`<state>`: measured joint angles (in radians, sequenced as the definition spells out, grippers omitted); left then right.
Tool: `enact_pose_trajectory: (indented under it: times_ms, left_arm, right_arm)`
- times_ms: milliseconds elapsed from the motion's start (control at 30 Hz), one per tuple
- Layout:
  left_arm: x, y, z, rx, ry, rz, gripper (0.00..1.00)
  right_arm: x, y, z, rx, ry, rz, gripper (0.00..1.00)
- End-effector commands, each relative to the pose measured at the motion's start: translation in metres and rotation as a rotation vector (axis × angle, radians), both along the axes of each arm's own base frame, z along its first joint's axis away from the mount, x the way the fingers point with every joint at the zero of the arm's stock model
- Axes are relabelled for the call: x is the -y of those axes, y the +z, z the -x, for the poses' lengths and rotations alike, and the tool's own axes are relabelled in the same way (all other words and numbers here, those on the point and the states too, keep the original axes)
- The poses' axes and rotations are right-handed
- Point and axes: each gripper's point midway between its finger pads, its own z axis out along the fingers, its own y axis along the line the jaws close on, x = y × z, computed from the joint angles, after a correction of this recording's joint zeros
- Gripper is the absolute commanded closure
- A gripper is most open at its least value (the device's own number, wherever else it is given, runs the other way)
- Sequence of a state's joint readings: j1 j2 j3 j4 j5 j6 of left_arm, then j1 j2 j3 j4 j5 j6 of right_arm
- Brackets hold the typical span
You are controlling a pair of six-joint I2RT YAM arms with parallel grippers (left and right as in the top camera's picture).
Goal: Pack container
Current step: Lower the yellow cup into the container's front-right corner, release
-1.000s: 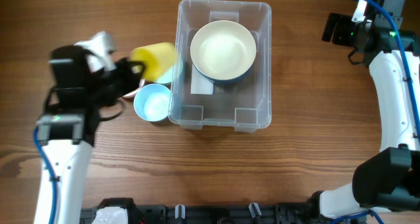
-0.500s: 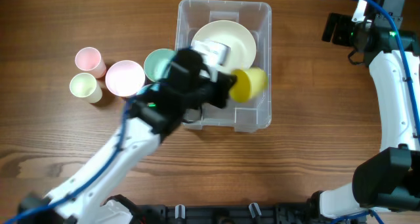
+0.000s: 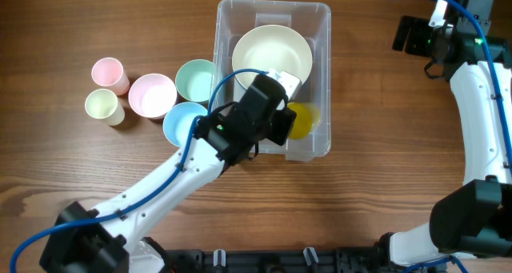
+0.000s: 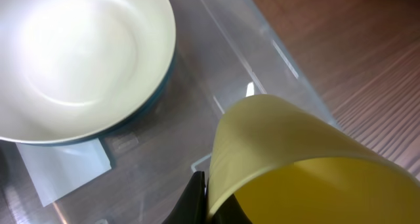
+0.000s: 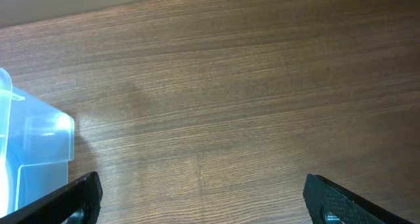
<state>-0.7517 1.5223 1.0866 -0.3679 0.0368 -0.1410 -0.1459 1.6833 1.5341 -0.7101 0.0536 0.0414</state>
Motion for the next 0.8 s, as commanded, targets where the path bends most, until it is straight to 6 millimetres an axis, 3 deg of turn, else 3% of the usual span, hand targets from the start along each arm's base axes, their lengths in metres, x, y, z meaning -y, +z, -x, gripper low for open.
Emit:
enact_pose_trajectory:
  times_ms: [0,567,767]
  left_arm:
    - [0.007,-0.006,0.002,0.041,-0.044,-0.067,0.96]
    - [0.015,-0.040,-0.002,0.054,-0.074,-0.166,0.96]
    - [0.022,-0.035,-0.004,0.077,-0.079,-0.144,0.94]
  right_arm:
    - [0.002,-0.003,-0.002,-0.004,-0.017,0.001,0.00]
    - [0.002,-0.003,-0.002,-0.004,-0.017,0.001,0.00]
    - [0.002,-0.003,-0.002,-0.004,-0.017,0.001,0.00]
